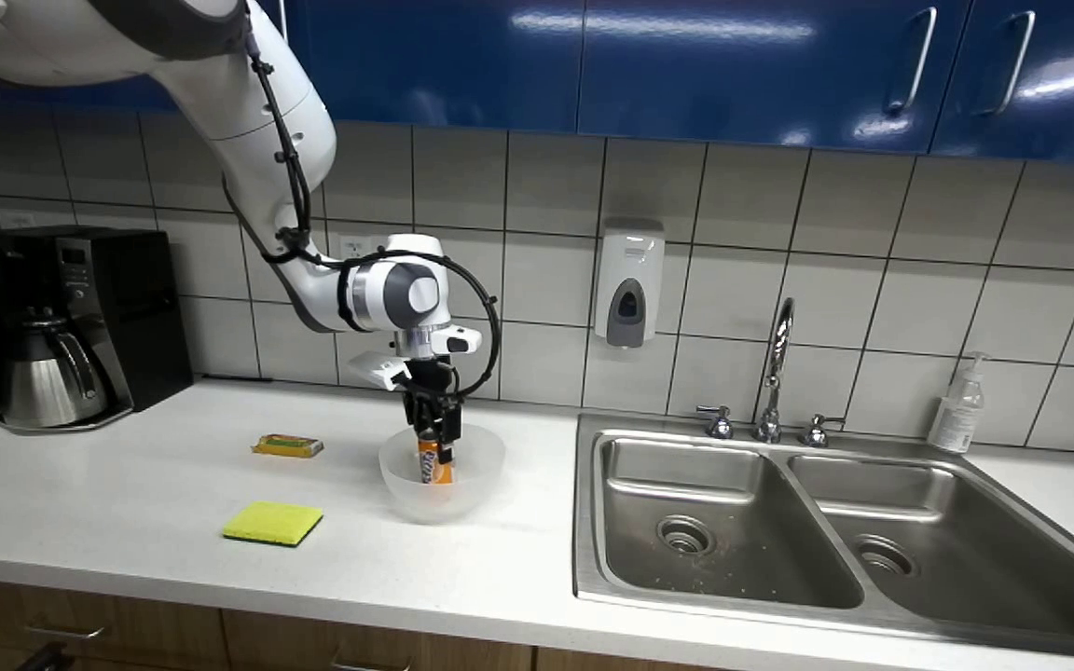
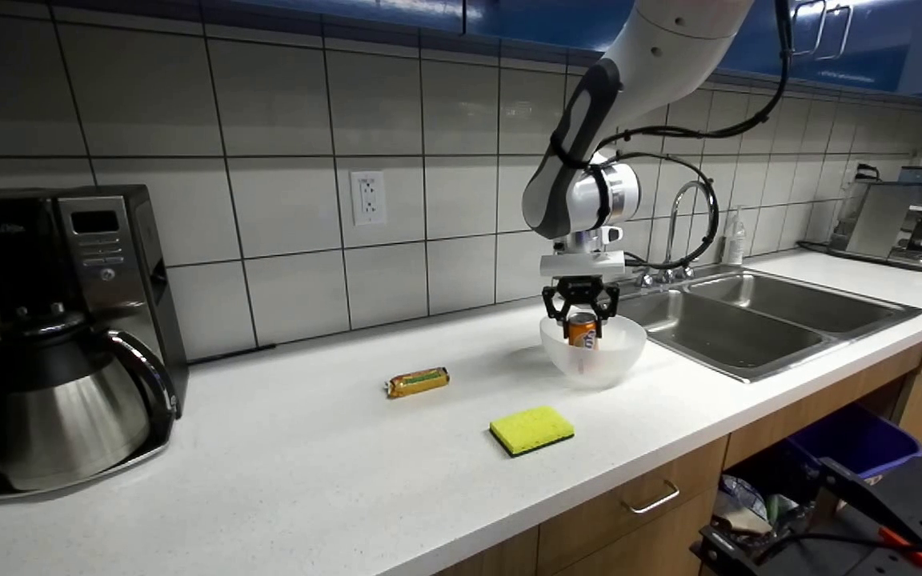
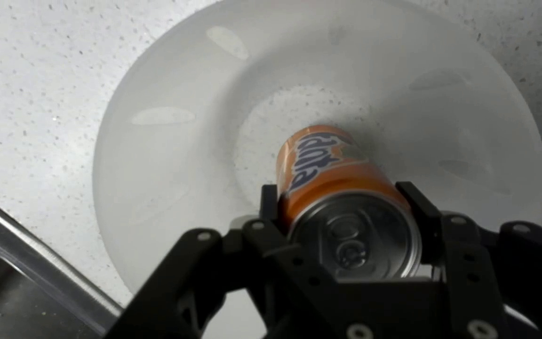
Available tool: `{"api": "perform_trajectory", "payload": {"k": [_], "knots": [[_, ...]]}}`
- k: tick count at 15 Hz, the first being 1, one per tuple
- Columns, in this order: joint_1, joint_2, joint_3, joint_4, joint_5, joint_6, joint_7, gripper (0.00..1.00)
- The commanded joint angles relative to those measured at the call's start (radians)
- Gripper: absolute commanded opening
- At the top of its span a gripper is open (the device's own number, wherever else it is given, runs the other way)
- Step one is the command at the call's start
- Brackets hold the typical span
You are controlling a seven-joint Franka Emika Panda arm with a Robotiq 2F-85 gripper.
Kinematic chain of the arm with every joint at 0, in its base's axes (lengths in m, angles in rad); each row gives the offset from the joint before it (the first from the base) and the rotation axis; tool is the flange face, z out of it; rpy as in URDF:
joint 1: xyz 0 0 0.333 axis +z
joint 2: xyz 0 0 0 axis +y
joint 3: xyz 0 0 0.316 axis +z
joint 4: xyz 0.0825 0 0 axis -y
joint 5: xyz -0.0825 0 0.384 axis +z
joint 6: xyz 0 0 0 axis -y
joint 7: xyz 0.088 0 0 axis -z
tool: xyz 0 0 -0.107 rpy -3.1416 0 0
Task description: Put the orange can inside the clear bowl
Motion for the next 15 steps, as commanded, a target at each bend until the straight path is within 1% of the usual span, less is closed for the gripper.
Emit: {"api": "perform_trajectory", "payload": {"k": [1,2,3,10,12,15], "knots": [[-0.010,-0.011,0.007,0.014,0.007,-0.033,0.010,0.89],[-0.011,-0.015,0.009,0.011,0.008,-0.034,0.008,0.95],[-0.010,-0.021,0.008,0.005,0.008,-0.029,0.009,0.99],[-0.002,-0.108,0.001,-0.065,-0.003,-0.006,0.004,1.00],[0.001,-0.147,-0.001,-0.101,-0.006,0.010,0.008,1.00],[0.012,-0.218,-0.006,-0.186,-0.017,0.047,0.019,1.00]]}}
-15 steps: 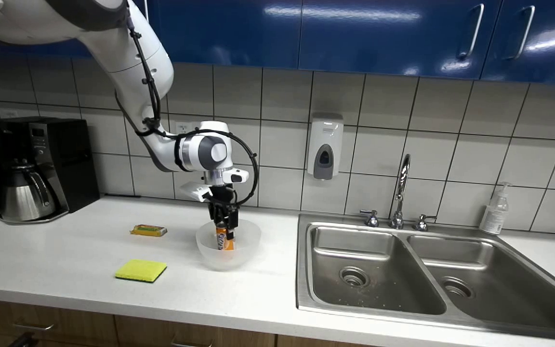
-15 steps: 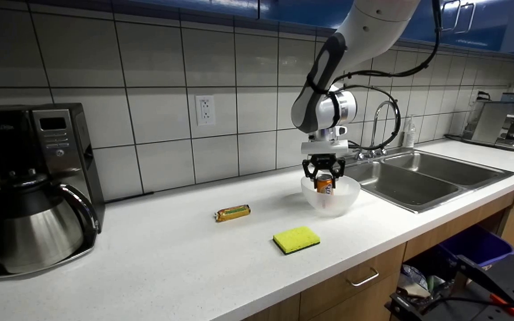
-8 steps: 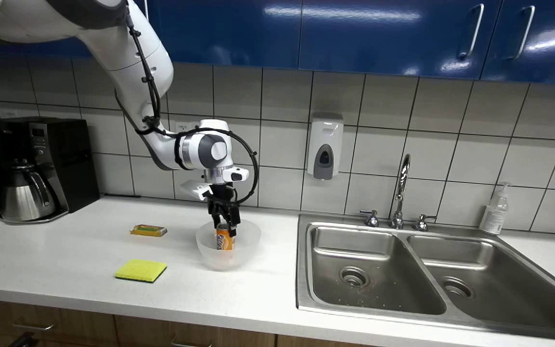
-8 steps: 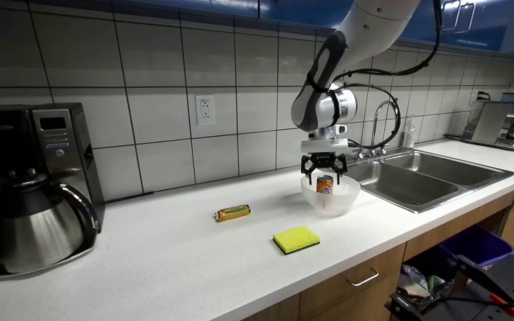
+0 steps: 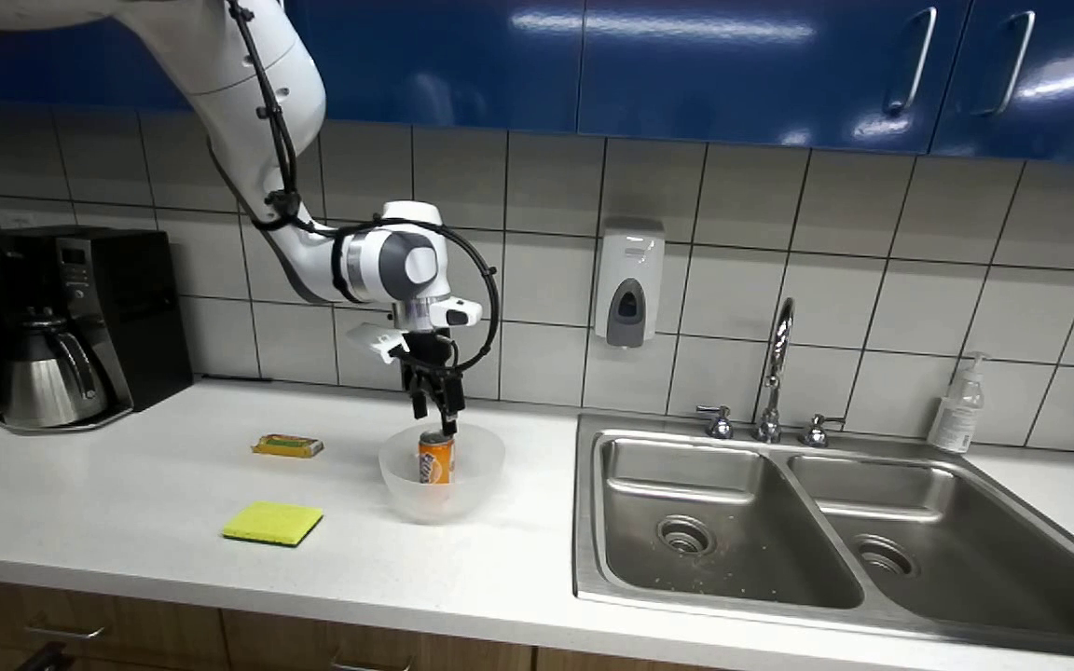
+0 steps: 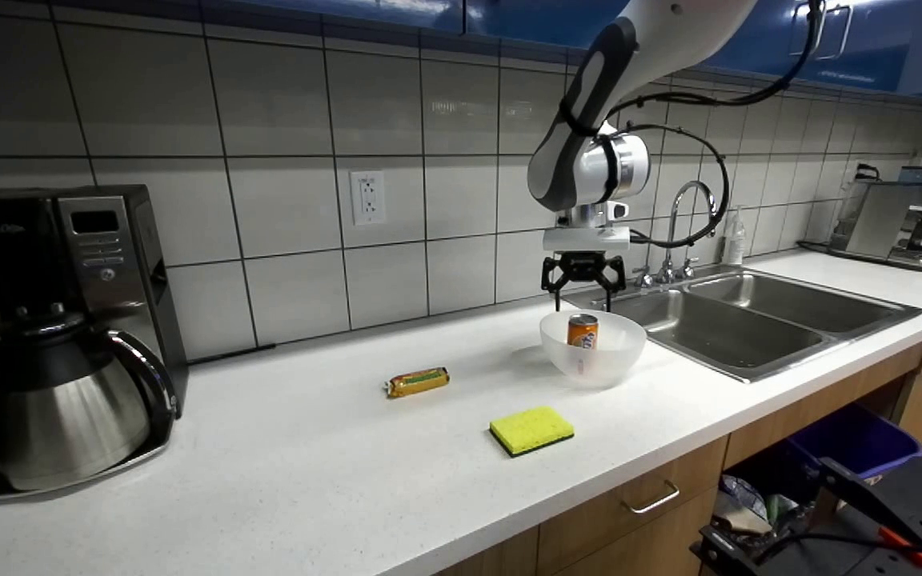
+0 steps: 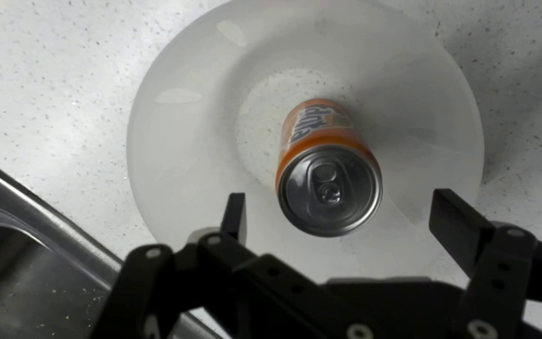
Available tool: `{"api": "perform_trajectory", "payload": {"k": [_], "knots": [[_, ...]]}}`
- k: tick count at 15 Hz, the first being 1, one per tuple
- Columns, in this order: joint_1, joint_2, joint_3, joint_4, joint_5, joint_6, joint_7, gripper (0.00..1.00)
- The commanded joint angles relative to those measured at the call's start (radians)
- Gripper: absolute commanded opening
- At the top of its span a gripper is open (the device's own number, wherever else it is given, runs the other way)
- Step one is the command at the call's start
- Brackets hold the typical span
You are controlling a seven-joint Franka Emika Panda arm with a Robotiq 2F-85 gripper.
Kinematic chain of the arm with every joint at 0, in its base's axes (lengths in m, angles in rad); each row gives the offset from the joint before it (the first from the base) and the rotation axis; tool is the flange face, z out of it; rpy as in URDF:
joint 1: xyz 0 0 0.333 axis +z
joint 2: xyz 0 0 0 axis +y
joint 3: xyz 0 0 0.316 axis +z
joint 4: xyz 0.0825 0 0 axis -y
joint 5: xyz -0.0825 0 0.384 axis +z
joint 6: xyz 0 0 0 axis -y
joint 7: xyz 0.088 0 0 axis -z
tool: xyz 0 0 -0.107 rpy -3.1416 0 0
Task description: Put the orange can inside the clear bowl
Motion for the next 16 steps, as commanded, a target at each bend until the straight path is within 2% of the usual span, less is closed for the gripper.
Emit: {"api": "perform_trajectory", "payload": {"k": [1,6,11,15,16], "knots": [[0.015,-0.129,-0.003,-0.151,-0.020,0.051,0.021,1.00],[0.060,-0.281,-0.016,-0.361,-0.067,0.161,0.050,1.00],[0.126,-0.418,-0.018,-0.579,-0.183,0.281,0.142,1.00],[0.158,-0.486,0.002,-0.684,-0.289,0.289,0.294,1.00],[0.114,-0.415,0.028,-0.608,-0.248,0.275,0.226,1.00]]}}
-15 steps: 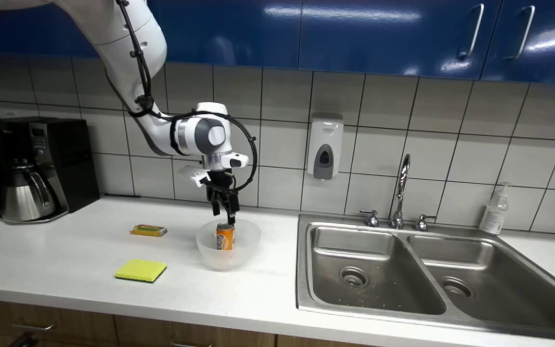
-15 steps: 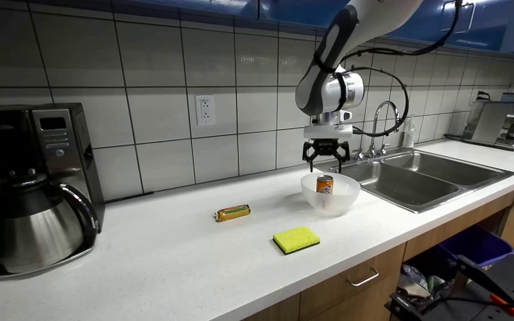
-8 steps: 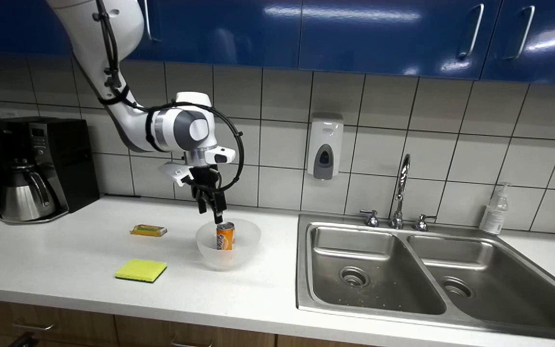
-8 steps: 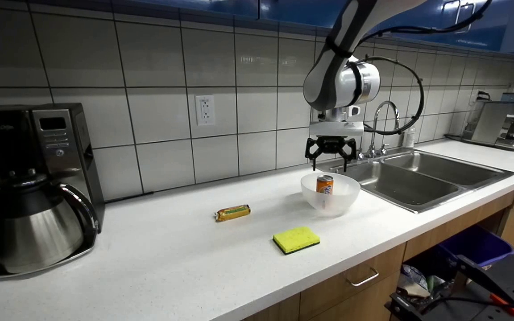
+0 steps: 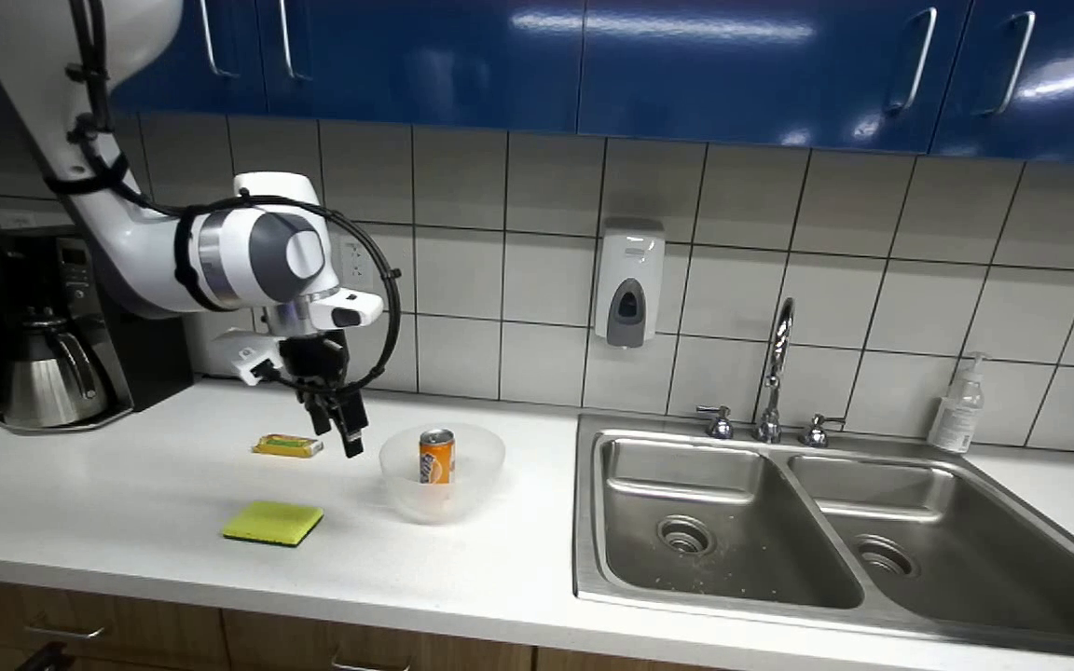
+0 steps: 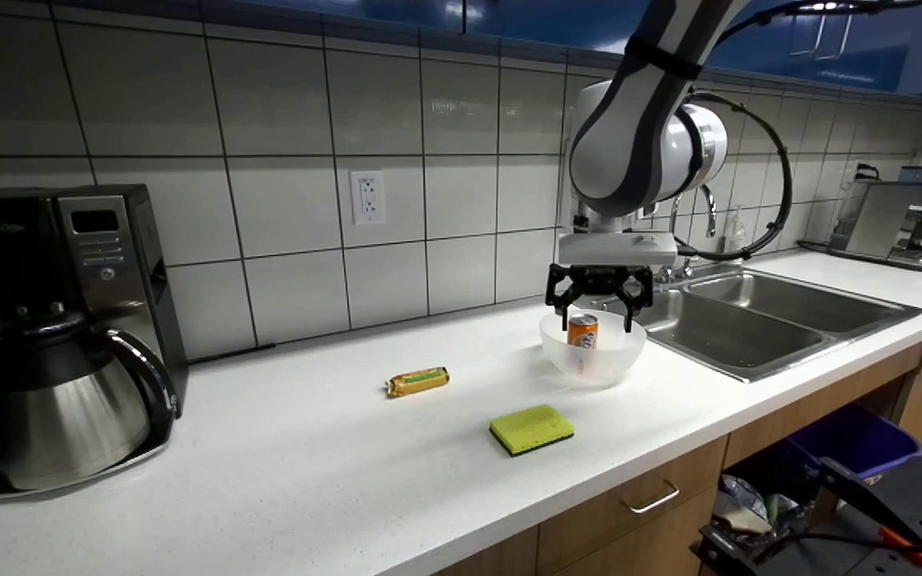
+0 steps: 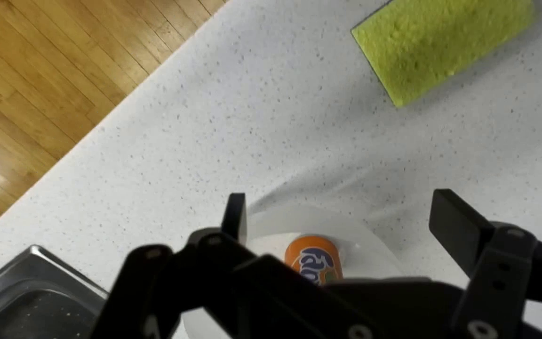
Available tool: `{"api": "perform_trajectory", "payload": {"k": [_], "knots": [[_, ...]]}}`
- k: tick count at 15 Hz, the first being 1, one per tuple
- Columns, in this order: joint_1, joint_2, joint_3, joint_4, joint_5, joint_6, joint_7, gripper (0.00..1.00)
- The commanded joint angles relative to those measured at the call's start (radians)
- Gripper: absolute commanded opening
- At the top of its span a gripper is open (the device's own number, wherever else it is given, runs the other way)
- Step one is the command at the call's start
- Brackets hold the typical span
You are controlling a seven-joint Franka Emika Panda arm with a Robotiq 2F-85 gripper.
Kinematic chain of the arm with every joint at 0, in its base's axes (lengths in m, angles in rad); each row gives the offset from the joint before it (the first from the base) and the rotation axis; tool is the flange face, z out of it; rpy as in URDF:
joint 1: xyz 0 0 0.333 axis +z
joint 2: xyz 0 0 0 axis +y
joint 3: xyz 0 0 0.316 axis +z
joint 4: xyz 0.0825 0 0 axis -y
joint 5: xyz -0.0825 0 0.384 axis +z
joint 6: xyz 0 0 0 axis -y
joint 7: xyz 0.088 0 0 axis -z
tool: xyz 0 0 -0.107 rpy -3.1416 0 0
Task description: Put the orange can inside the clear bowl
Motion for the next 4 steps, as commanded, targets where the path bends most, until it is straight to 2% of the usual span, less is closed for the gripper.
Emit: {"api": "perform_trajectory", "payload": {"k": [1,4], "knots": [[-0.030,-0.015,0.037,-0.020,-0.028,-0.001,0.033,1.00],[-0.029,-0.036,0.044,-0.043,-0.036,0.000,0.047,1.00]]}}
